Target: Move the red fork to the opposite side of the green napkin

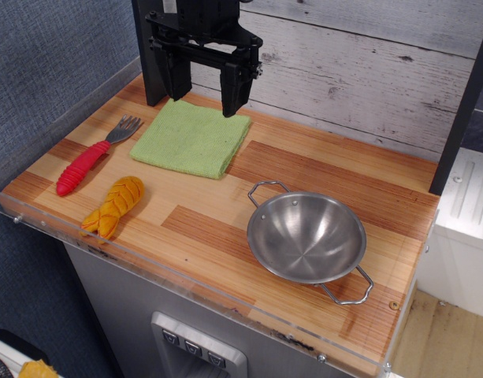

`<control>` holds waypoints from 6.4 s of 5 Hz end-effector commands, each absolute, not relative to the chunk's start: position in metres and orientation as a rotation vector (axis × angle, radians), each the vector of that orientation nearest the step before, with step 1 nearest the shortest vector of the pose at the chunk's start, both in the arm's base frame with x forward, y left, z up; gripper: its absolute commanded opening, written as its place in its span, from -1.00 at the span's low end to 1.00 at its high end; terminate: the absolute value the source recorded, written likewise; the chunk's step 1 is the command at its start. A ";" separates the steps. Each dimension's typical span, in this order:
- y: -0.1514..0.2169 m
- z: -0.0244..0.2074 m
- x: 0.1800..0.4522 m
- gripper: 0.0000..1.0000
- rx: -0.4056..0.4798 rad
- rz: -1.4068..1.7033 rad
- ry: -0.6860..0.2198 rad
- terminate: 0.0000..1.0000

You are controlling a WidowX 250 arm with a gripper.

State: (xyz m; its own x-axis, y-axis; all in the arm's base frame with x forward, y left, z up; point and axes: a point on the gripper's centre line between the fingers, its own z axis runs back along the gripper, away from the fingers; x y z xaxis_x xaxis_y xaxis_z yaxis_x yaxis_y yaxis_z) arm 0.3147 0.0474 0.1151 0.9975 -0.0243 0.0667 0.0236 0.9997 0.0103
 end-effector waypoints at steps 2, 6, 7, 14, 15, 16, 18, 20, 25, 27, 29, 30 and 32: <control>0.079 0.106 0.306 1.00 0.002 0.041 -0.039 -1.00; 0.168 0.064 0.264 1.00 0.151 0.135 -0.051 -1.00; 0.187 0.053 0.256 1.00 0.126 0.191 -0.063 -1.00; 0.189 0.032 0.264 -1.00 0.046 0.203 -0.068 -1.00; 0.181 0.062 0.262 -1.00 0.006 0.254 -0.103 -1.00; 0.175 0.092 0.256 -1.00 0.041 0.295 -0.131 -1.00; 0.103 0.114 0.296 -1.00 0.081 0.090 -0.124 -1.00; 0.036 0.079 0.318 -1.00 0.059 -0.021 -0.010 -1.00; 0.043 0.040 0.322 -1.00 0.028 0.074 0.131 -1.00; 0.039 0.031 0.323 -1.00 0.010 0.065 0.166 -1.00; 0.030 0.031 0.326 -1.00 0.003 0.006 0.159 -1.00; 0.023 0.032 0.328 -1.00 0.005 -0.040 0.152 -1.00; 0.027 0.029 0.328 1.00 -0.013 -0.032 0.183 -1.00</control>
